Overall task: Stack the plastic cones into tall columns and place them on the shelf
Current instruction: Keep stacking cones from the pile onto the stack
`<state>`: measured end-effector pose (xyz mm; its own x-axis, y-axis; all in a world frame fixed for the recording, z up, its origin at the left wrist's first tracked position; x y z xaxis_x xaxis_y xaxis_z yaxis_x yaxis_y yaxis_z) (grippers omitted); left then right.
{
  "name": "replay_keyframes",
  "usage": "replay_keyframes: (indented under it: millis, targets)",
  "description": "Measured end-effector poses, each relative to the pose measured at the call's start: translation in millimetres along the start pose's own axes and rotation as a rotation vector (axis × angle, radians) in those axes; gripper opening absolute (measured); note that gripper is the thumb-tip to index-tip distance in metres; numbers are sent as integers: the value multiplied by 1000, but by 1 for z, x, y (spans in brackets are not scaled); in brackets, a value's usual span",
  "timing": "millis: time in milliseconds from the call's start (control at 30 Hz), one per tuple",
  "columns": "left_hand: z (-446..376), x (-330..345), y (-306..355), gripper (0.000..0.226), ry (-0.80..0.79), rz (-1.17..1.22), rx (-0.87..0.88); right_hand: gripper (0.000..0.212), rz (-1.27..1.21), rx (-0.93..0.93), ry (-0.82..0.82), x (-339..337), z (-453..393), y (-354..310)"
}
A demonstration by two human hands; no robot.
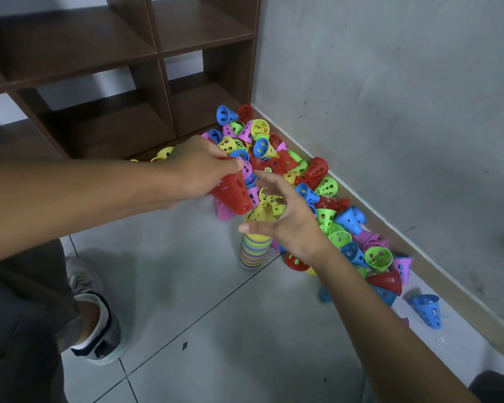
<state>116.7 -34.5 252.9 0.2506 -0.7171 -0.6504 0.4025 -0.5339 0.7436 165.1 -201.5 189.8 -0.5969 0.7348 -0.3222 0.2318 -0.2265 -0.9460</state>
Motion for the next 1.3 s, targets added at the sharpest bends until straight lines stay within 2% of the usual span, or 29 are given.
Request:
replay_keyframes:
  millis: [100,200,333,500,600,733,1000,1167,1300]
  targets:
    - [0,-3,2,30,33,41,-6,86,-34,-64,11,5,3,-19]
    - [3,-2,4,34,44,62,5,68,-56,-139,109,3,6,-32]
    - [2,-5,5,42,44,41,4,44,48,-250,245,-4,8,-38]
    - [1,0,5,56,-42,-181,103,33,95,-219,344,-21,5,-28]
    - [1,4,5,53,-54,-252,151,33,141,-169,360,-35,1,-18]
    - [3,10,5,41,-82,-304,204,34,324,-198,326,-52,-6,-10]
    - [10,16,6,40,-134,-352,248,35,639,-207,195,-63,-12,-1]
    - [11,20,4,33,-161,-382,261,41,706,-197,58,-37,-8,5]
    - [13,23,4,29,-162,-385,289,49,694,-174,42,-34,-10,7]
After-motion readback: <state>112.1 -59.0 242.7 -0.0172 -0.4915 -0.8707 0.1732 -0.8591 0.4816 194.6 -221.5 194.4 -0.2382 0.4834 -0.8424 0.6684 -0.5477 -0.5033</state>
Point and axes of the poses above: each hand's wrist, its own z-axis away from the middle knuckle, its own x-axis out of the palm, y = z × x, the point moved 8 cm from there along -z, towards the middle knuckle, and after that the axes turned 3 degrees about y, right-handed, at the moved point
